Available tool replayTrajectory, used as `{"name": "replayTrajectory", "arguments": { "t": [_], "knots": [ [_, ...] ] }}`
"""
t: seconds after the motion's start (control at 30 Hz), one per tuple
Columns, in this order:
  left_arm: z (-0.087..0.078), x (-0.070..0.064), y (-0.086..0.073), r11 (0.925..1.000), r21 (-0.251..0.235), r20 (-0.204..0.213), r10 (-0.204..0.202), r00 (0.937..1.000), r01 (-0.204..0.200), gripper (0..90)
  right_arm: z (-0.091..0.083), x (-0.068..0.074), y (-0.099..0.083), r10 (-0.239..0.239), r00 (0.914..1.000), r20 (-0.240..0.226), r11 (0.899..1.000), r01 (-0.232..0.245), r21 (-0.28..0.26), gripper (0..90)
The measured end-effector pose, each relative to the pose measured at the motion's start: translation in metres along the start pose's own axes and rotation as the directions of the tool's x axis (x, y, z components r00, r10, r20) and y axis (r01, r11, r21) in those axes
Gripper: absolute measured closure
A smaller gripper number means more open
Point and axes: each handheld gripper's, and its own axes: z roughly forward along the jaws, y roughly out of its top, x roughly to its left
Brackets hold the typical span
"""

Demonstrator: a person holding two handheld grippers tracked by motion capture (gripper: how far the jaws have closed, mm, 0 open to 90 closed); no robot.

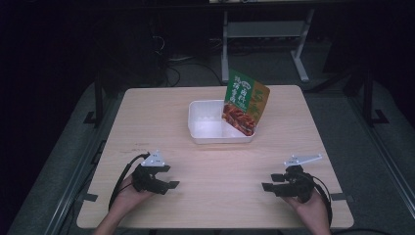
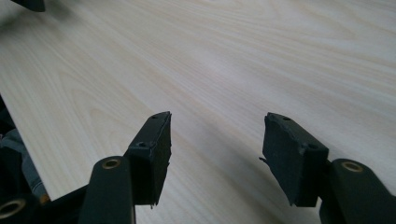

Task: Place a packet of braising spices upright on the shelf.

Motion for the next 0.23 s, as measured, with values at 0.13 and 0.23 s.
{"name": "replayTrajectory", "arguments": {
  "t": [0.13,0.23],
  "knots": [
    [0.0007,-0.0014,0.0005,1.0,0.002,0.002,0.007,1.0,-0.007,30.0,0.0039,0.006,-0.0024,-0.024,0.9997,-0.007,1.0,0.025,0.013,40.7],
    [0.001,-0.0017,0.0007,0.9999,0.004,0.001,0.011,0.9999,-0.011,30.0,0.0066,0.0076,-0.0012,-0.034,0.9994,-0.011,0.999,0.034,0.01,39.9]
  ]
}}
